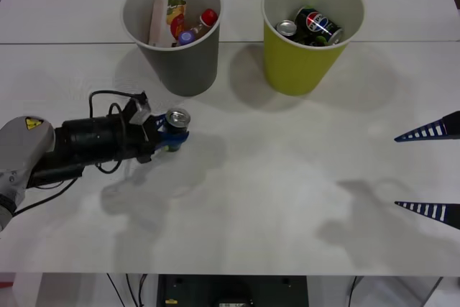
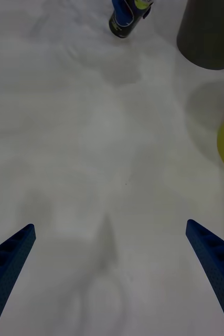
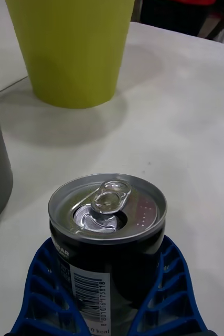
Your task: Put the can into the green bin and the plastic bottle into the gray bin
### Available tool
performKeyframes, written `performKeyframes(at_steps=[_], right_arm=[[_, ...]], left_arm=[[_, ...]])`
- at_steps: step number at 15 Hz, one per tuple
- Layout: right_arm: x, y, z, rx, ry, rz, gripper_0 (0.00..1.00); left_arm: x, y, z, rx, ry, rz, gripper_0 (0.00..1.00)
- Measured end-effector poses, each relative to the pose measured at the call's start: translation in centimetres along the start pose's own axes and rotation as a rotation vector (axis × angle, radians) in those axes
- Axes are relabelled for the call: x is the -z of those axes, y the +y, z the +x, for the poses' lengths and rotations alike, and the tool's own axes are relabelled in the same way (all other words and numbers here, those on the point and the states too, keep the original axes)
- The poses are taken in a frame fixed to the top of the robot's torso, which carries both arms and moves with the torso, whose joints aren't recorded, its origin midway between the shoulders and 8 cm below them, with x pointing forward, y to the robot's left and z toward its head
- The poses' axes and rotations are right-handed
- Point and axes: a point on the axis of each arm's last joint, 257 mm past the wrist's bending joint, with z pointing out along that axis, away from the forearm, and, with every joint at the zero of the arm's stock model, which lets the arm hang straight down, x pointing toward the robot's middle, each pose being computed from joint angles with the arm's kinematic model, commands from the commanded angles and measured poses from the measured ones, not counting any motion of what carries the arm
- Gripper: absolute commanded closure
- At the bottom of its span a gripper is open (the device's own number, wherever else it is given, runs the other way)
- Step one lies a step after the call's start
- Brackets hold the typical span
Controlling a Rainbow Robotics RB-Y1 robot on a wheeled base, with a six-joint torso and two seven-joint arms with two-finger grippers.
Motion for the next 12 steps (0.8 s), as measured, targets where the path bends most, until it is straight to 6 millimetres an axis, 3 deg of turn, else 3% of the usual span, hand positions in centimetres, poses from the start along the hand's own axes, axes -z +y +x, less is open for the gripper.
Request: performKeyframes(at_steps=[7, 12], right_arm=[[0.0, 0.0, 0.0, 0.000, 0.000, 0.000, 0.00], [0.0, 0.0, 0.0, 0.000, 0.000, 0.000, 0.00]], left_arm=[[3.3, -1.9, -3.0, -0.040, 0.168, -0.046, 0.98], [5.6, -3.0, -7.6, -0.038, 0.290, -0.035, 0.98]])
